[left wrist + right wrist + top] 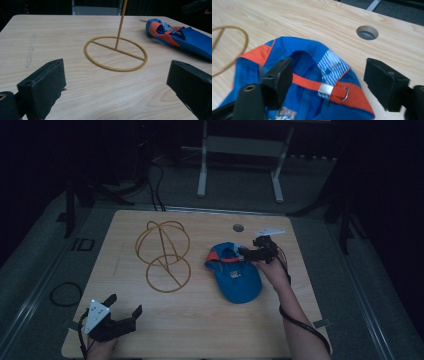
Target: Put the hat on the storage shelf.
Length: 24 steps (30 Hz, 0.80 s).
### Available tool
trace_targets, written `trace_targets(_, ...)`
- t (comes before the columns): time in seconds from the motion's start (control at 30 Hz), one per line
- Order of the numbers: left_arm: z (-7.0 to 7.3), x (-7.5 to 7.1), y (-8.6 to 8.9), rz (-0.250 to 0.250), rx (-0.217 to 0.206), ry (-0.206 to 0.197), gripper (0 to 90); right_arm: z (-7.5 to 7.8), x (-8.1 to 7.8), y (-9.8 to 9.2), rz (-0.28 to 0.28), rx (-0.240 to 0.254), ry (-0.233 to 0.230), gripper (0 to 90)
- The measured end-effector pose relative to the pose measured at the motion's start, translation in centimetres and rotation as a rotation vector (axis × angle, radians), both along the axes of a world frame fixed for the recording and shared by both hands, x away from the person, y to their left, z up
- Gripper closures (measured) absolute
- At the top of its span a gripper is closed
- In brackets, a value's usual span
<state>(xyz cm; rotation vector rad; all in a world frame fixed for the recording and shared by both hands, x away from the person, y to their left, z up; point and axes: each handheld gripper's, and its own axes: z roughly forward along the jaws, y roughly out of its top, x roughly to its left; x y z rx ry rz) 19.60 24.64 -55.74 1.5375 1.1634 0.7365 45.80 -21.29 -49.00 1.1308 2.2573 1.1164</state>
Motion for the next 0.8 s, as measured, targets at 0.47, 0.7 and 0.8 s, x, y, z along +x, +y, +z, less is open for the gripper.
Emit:
trace_targets(0.47, 0.1, 0.0, 0.0, -0.013, -0.007, -0.003, 2.3, -3.9, 4.1, 1.0, -0.011, -0.104, 0.097, 25.3)
trace_targets(0.7, 0.1, 0.1, 0.1, -0.009, -0.014, -0.002, 2.3, -5.5, 4.5, 1.8, -0.009, -0.148, 0.128, 30.0)
trace_targets(0.8, 0.1, 0.1, 0.2, -0.010, -0.017, -0.001, 2.3, -5.8, 4.4, 2.0, -0.004, -0.164, 0.124, 35.6)
